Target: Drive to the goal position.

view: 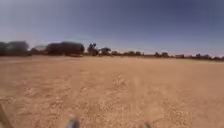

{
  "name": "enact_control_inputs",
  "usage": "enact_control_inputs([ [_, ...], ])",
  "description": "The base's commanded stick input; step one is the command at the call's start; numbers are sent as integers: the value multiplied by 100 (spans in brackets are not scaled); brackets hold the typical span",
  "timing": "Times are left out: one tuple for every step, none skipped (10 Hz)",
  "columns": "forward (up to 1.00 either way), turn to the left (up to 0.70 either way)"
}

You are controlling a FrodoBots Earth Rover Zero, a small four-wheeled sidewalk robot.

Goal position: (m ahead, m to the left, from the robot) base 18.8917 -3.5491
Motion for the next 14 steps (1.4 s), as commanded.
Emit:
enact_control_inputs([
  [50, 0],
  [50, 0],
  [50, 0],
  [50, 0],
  [50, 0],
  [50, 0],
  [50, 0],
  [50, 0],
  [50, 0],
  [50, 0],
  [50, 0],
  [50, 0],
  [50, 0],
  [50, -25],
])
